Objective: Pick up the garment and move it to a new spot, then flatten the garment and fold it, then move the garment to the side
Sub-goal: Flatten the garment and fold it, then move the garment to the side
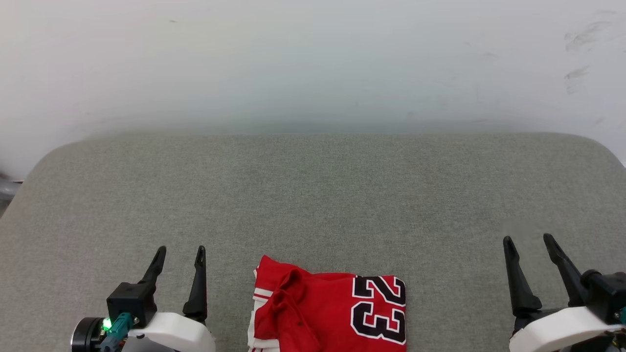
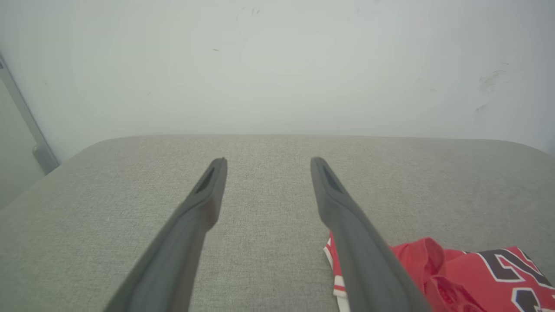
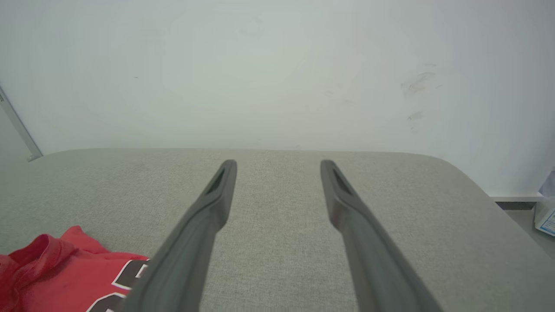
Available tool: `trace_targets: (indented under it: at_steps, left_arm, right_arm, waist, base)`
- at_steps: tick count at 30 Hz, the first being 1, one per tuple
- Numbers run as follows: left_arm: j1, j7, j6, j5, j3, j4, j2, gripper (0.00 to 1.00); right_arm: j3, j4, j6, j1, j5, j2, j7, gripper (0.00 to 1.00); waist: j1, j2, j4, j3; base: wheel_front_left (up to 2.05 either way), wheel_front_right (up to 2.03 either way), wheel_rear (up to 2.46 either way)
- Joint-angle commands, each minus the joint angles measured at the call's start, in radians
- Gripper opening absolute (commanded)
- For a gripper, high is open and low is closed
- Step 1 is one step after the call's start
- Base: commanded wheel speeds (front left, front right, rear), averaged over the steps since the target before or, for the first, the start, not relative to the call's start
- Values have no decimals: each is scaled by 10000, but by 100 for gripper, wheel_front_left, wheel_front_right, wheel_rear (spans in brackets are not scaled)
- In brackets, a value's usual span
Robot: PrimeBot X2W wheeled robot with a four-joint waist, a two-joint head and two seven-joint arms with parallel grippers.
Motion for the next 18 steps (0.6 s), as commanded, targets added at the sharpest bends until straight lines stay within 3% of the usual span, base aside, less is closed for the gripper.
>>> trace_targets:
  at_steps: [1, 14, 18]
  left_arm:
    - [164, -69, -35, 54, 101, 103, -51, 100]
    - [315, -73, -335, 349, 410, 338, -347, 100]
    - [145, -73, -465, 449, 442, 417, -438, 100]
  right_arm:
    - [2, -107, -7, 194, -75, 53, 57, 100]
    - [38, -536, -8, 555, -251, 100, 369, 100]
    - [414, -684, -7, 522, 195, 97, 518, 100]
  waist:
    - [1, 0, -16, -43]
    - [1, 0, -23, -87]
    - [1, 0, 48, -21]
  base:
    - [0, 0, 0]
    - [0, 0, 0]
    - [0, 0, 0]
